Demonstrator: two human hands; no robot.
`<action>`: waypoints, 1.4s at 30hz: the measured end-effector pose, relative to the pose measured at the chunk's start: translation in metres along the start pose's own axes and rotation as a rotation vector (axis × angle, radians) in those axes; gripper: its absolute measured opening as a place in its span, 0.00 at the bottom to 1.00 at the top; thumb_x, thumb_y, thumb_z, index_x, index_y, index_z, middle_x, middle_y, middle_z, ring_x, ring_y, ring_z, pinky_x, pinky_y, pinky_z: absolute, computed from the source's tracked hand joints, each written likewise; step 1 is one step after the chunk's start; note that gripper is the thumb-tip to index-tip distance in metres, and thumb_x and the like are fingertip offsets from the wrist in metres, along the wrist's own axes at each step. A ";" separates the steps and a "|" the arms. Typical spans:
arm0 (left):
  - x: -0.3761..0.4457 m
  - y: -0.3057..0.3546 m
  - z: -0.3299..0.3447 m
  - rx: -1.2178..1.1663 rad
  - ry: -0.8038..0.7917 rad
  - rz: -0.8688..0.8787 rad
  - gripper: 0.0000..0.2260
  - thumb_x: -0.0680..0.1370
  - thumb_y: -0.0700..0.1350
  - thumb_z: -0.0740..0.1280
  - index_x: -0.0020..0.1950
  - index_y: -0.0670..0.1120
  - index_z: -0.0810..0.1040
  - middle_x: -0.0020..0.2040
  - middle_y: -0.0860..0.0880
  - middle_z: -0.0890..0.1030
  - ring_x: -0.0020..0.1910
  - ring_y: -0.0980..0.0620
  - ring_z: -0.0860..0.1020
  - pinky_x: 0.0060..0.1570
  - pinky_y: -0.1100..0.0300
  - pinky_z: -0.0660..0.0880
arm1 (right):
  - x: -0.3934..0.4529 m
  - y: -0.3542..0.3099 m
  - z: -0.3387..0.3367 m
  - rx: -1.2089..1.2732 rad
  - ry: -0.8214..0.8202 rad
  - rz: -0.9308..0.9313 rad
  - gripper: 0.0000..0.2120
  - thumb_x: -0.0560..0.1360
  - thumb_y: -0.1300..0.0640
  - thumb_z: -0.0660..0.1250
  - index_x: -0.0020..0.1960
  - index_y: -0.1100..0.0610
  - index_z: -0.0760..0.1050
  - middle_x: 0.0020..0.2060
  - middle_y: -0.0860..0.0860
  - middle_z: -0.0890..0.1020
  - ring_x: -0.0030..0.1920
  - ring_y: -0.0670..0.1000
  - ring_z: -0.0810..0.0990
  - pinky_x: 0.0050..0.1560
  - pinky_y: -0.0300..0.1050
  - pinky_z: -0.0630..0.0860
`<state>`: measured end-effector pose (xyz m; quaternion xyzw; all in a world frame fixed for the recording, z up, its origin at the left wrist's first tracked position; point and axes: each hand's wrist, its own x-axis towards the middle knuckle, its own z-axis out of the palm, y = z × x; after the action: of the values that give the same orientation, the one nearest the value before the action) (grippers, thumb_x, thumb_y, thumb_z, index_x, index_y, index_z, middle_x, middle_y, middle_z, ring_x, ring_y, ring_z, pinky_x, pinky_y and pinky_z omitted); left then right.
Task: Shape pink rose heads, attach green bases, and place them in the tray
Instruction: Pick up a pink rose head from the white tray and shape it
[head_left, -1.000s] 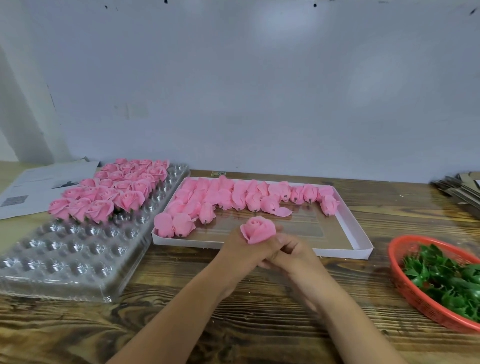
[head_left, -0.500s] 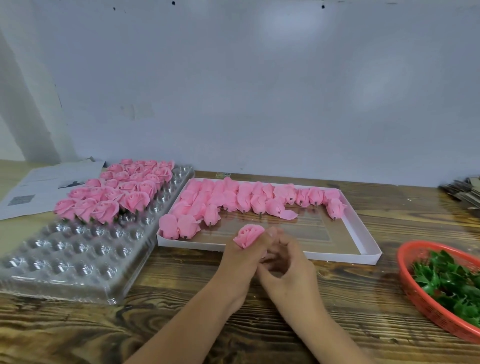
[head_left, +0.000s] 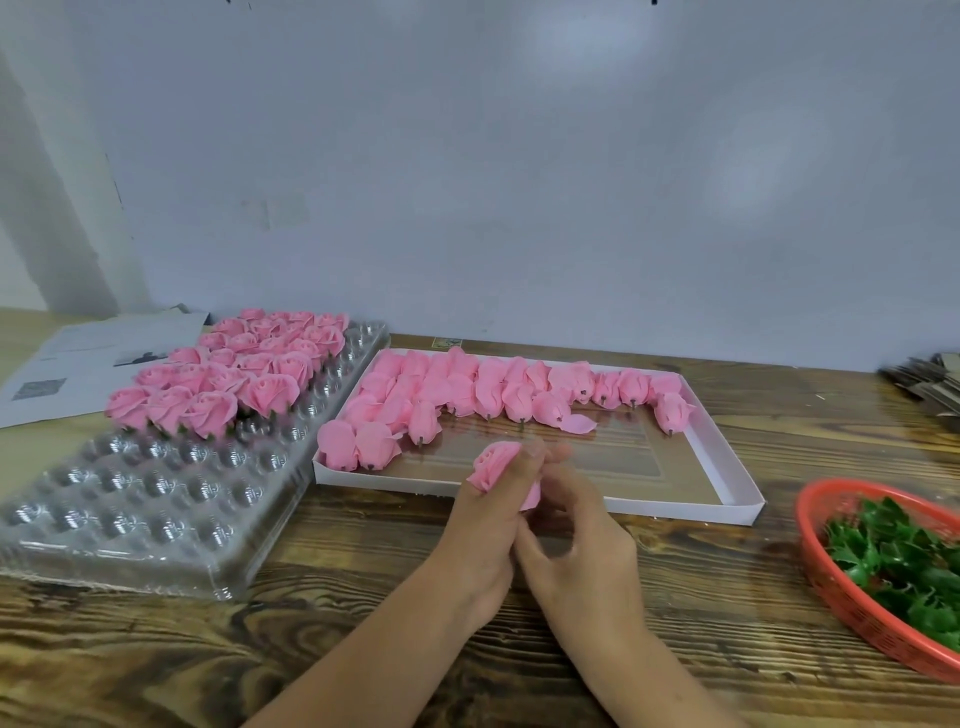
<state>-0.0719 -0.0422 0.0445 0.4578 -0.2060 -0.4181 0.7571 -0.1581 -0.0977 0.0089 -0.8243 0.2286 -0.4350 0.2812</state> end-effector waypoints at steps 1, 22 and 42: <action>0.000 0.000 0.000 -0.031 -0.003 -0.014 0.16 0.71 0.58 0.72 0.50 0.49 0.88 0.56 0.47 0.86 0.55 0.52 0.85 0.51 0.59 0.81 | 0.000 0.000 0.000 -0.038 0.024 -0.062 0.28 0.71 0.55 0.77 0.61 0.35 0.67 0.44 0.34 0.82 0.48 0.37 0.80 0.46 0.27 0.75; 0.000 0.008 -0.007 0.179 -0.088 0.007 0.15 0.70 0.55 0.74 0.53 0.50 0.87 0.48 0.44 0.85 0.50 0.47 0.83 0.55 0.51 0.79 | 0.013 -0.005 -0.004 0.821 -0.188 0.353 0.19 0.73 0.72 0.70 0.57 0.52 0.83 0.47 0.56 0.87 0.51 0.54 0.85 0.53 0.44 0.81; -0.001 0.006 -0.002 0.397 0.070 0.103 0.05 0.78 0.43 0.73 0.46 0.42 0.82 0.40 0.47 0.84 0.33 0.58 0.82 0.34 0.68 0.78 | 0.019 0.004 -0.013 1.144 -0.520 0.581 0.20 0.74 0.60 0.71 0.66 0.55 0.79 0.61 0.59 0.82 0.63 0.58 0.81 0.62 0.51 0.79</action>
<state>-0.0683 -0.0386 0.0486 0.6012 -0.2810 -0.3140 0.6789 -0.1601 -0.1157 0.0236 -0.5293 0.0998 -0.1828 0.8225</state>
